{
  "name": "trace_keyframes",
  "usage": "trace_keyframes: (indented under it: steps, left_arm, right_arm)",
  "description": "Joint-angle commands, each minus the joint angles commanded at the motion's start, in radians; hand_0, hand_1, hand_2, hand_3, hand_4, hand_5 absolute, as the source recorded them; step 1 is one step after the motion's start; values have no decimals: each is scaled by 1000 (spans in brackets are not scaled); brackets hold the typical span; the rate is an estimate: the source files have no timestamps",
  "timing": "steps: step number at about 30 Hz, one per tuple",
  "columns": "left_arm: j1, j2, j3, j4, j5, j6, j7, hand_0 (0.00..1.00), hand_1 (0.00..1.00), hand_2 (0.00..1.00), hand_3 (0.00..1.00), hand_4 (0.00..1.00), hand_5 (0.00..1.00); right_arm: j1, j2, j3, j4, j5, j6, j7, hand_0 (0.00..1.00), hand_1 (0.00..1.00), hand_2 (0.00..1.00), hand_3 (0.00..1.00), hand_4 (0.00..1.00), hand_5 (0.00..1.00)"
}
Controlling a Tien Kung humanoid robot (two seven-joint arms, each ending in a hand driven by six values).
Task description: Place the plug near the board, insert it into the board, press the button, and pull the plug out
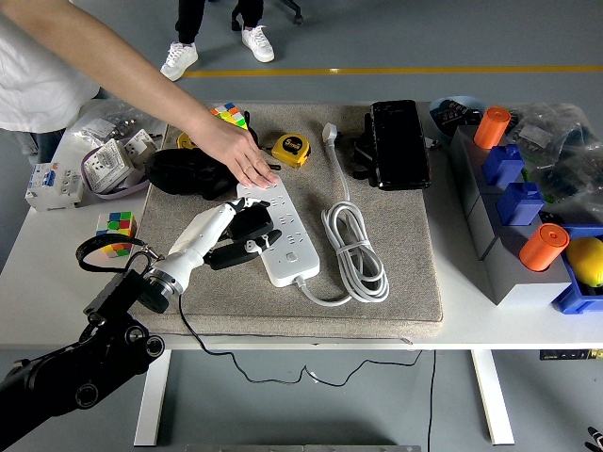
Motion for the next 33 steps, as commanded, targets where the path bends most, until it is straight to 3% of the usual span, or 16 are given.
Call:
trace_keyframes:
  steps: [11,19,27,33]
  left_arm:
    - [-31,-16,16,34,-5,-6,9,801,809,820,789,839,807]
    - [10,14,-32,-40,1,39,-52,804,809,822,792,841,803]
    - [56,53,-25,-71,42,25,-18,797,807,816,785,843,806]
    - [56,56,-9,-61,58,17,-5,798,807,814,784,842,805]
  right_arm:
    - [1,1,-2,1,0,0,1,609,663,655,534,818,490]
    - [-3,3,4,1,-4,1,0,609,664,655,535,818,489]
    - [-3,3,11,2,-7,0,2,609,663,653,535,818,488]
    - [-4,4,11,1,-7,-2,7,609,661,653,533,817,486]
